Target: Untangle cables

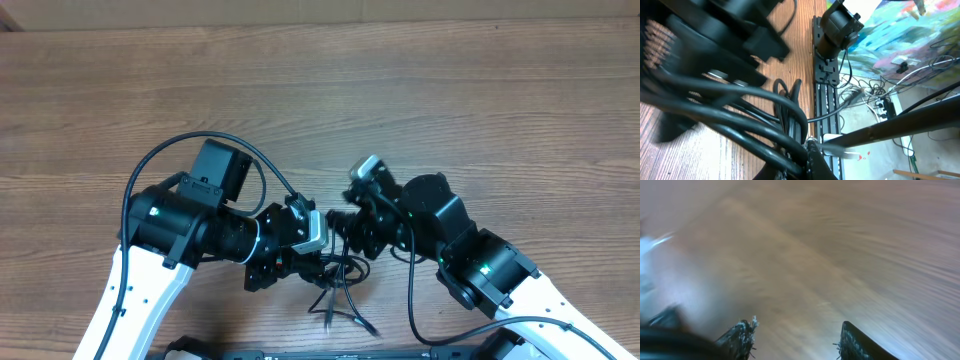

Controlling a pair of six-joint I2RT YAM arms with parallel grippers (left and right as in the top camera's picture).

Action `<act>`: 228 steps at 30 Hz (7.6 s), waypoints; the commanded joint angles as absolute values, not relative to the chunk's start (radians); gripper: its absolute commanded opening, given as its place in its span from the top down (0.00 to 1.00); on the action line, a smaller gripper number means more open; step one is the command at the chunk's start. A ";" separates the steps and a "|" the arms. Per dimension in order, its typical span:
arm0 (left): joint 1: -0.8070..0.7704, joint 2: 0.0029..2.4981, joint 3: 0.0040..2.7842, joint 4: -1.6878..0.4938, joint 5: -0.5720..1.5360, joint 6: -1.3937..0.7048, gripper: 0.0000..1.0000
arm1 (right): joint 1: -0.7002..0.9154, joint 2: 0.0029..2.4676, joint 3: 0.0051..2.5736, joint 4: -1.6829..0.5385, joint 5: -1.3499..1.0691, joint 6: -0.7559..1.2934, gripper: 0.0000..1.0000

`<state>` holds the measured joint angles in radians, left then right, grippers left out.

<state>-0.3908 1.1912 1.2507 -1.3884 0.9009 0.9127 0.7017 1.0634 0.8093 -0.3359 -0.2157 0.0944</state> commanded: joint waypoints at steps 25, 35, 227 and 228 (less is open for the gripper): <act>-0.399 1.270 1.260 -1.063 0.771 0.372 0.96 | 0.217 1.076 0.816 -0.718 -0.467 0.372 0.00; -0.398 1.473 1.260 -0.823 0.678 -0.447 0.96 | 0.216 1.076 0.816 -0.861 -0.534 0.807 0.00; -0.203 1.190 1.259 -1.163 0.355 -0.640 0.96 | 0.573 0.854 0.811 -0.778 -0.397 0.933 0.18; -0.203 1.190 1.259 -1.159 0.356 -0.640 0.95 | 0.603 0.828 0.811 -0.799 -0.335 0.960 0.18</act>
<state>-0.1967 1.1881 1.2499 -1.1709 0.3473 -0.6228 0.5457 0.8898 0.8078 -0.7773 -0.5339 0.8913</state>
